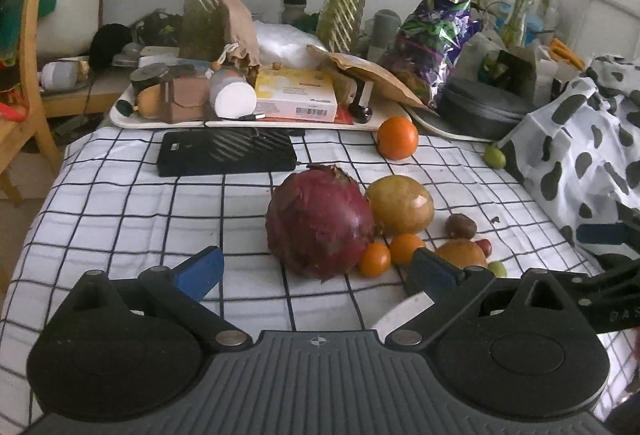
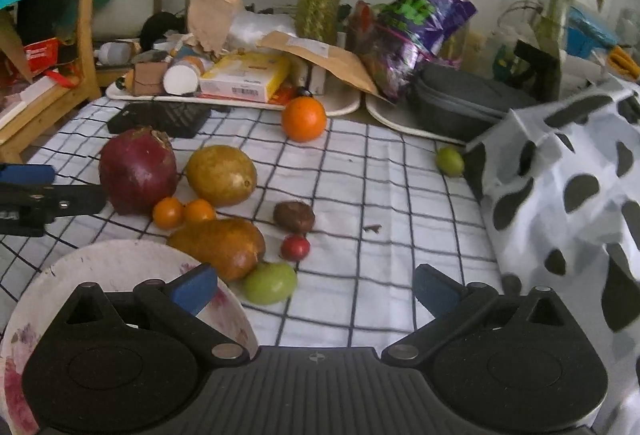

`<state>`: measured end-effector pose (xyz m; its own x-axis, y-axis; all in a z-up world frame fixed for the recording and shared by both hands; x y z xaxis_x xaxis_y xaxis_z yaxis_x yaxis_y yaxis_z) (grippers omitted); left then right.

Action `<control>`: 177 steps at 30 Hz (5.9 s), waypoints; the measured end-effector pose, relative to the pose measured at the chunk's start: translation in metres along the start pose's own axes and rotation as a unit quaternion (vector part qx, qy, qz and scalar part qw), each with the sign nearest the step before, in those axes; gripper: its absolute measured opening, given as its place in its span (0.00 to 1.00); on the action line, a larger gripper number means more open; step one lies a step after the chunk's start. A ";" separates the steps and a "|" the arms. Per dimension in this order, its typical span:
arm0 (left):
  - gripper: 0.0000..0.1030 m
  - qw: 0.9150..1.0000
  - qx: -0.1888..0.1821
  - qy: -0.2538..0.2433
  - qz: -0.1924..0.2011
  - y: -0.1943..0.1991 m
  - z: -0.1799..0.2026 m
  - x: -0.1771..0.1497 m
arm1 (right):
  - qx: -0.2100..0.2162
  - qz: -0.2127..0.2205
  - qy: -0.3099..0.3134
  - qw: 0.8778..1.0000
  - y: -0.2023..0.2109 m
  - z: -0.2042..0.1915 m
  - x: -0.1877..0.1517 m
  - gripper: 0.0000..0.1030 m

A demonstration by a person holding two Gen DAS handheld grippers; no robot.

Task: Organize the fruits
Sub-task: 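Lower the left tool onto the red dragon fruit while the right tool approaches the green plum, then close the left tool on the dragon fruit while the right tool grasps the green plum, then set the dragon fruit on the plate with the left tool while the right tool releases the plum there, then open and lift both tools away from the plate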

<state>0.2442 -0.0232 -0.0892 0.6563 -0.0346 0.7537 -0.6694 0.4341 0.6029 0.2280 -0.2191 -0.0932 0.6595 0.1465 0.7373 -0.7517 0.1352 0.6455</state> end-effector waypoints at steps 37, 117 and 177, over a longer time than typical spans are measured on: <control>0.67 0.995 -0.057 0.070 -0.045 -0.059 -0.022 0.017 | 0.168 -0.172 -0.253 0.937 -0.054 0.014 -0.021 0.35; 0.74 0.996 -0.025 -0.053 -0.074 0.083 0.082 -0.091 | 0.026 -0.042 -0.076 0.996 0.088 0.013 -0.060 1.00; 0.74 0.998 -0.047 -0.035 -0.014 0.041 0.020 -0.016 | 0.008 -0.044 -0.051 0.998 0.032 0.015 -0.028 1.00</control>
<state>0.1996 -0.0232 -0.0710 0.6468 -0.1098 0.7547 -0.6130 0.5140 0.6000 0.1853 -0.2336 -0.0899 0.7191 0.0342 0.6941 -0.6920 0.1266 0.7107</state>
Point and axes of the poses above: each gripper's, at about its wrist camera, not at the fingertips, and y roughly against the way its jaws point, z to its right, x to its top, the point moved 10 cm from there along -y, roughly the way its jaws point, and after that the axes turned 12 degrees about -x, right-handed, at the moved point
